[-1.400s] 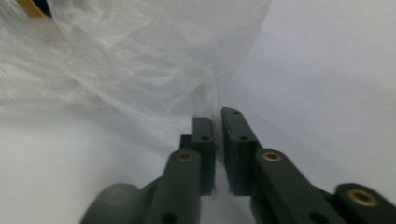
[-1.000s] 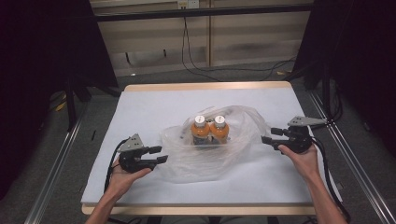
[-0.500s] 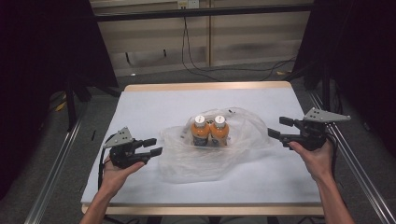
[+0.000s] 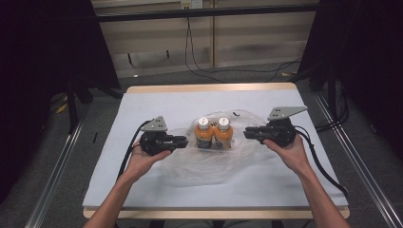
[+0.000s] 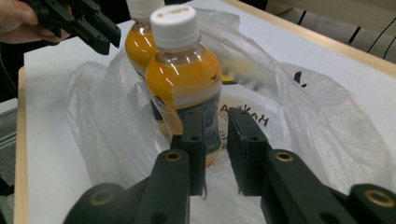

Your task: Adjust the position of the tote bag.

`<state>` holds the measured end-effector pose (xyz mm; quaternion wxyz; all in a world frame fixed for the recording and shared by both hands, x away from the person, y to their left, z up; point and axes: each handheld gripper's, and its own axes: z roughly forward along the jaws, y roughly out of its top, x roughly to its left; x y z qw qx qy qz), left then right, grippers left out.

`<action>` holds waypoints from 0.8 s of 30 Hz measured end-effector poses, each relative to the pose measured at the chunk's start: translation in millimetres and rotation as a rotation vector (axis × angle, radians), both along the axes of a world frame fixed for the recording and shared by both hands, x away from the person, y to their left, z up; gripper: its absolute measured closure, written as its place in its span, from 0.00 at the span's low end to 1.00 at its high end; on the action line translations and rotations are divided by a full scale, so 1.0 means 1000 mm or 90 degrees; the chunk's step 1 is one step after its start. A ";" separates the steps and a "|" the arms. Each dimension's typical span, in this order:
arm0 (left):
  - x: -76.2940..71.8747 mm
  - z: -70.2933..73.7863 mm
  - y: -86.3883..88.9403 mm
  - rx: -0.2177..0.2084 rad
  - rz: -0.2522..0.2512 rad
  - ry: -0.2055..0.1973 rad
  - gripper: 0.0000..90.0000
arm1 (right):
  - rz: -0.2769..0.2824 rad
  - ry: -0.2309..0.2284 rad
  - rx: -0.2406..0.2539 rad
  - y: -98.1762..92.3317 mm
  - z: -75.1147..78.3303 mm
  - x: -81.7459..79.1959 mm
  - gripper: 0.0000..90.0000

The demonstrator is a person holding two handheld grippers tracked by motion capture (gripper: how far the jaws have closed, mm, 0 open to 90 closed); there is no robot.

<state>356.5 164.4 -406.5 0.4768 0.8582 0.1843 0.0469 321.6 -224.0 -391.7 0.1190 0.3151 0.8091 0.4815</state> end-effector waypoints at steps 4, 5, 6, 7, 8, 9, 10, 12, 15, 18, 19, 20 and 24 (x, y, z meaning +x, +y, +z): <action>0.004 -0.004 -0.016 0.002 -0.029 0.001 0.95 | 0.005 0.014 -0.007 0.004 -0.007 0.010 0.96; 0.004 -0.007 -0.019 0.007 -0.036 0.004 0.96 | 0.005 0.017 -0.011 0.005 -0.009 0.012 0.97; 0.005 -0.009 -0.021 0.010 -0.036 0.004 0.96 | 0.006 0.019 -0.019 0.006 -0.012 0.014 0.98; 0.005 -0.009 -0.021 0.010 -0.036 0.004 0.96 | 0.006 0.019 -0.019 0.006 -0.012 0.014 0.98; 0.006 -0.015 -0.027 0.034 -0.024 -0.002 0.97 | 0.010 0.029 -0.028 0.010 -0.017 0.018 0.99; 0.006 -0.015 -0.027 0.034 -0.024 -0.002 0.97 | 0.010 0.029 -0.028 0.010 -0.017 0.018 0.99; 0.010 -0.022 -0.031 0.047 -0.013 0.004 0.97 | 0.013 0.039 -0.048 0.014 -0.023 0.022 1.00; 0.012 -0.025 -0.032 0.057 0.004 0.009 0.98 | 0.012 0.043 -0.053 0.015 -0.026 0.024 1.00; 0.017 -0.036 -0.031 0.075 0.028 0.032 0.99 | 0.010 0.056 -0.084 0.016 -0.036 0.031 1.00; 0.023 -0.046 -0.034 0.085 0.029 0.040 0.98 | 0.015 0.065 -0.097 0.020 -0.042 0.038 1.00; 0.023 -0.046 -0.034 0.085 0.029 0.040 0.98 | 0.015 0.065 -0.097 0.020 -0.042 0.038 1.00; 0.024 -0.049 -0.037 0.120 0.026 0.030 0.98 | 0.020 0.068 -0.116 0.025 -0.047 0.042 1.00; 0.027 -0.054 -0.036 0.127 0.024 0.038 0.97 | 0.024 0.082 -0.144 0.031 -0.054 0.049 1.00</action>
